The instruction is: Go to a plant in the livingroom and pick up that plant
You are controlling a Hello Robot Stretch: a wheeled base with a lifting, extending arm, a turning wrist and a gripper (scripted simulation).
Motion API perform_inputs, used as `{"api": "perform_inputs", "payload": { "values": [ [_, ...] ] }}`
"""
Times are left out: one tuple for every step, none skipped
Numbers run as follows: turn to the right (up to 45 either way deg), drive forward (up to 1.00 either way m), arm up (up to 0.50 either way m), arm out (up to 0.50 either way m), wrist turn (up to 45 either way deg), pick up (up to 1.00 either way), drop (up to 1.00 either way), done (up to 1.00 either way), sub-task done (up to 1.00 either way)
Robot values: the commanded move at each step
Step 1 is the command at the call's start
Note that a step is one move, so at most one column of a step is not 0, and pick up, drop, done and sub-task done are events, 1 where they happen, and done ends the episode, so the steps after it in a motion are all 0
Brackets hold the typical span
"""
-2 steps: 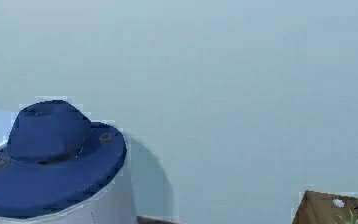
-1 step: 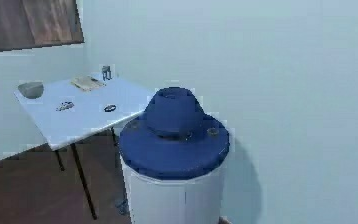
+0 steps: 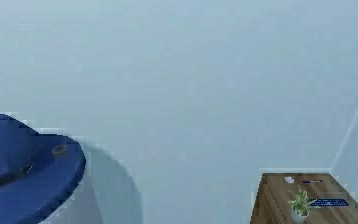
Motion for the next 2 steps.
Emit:
{"api": "perform_inputs", "payload": {
  "values": [
    [45.0,0.0,0.0,0.0,0.0,0.0,0.0,0.0,0.0],
    [24.0,0.0,0.0,0.0,0.0,0.0,0.0,0.0,0.0]
  ]
}}
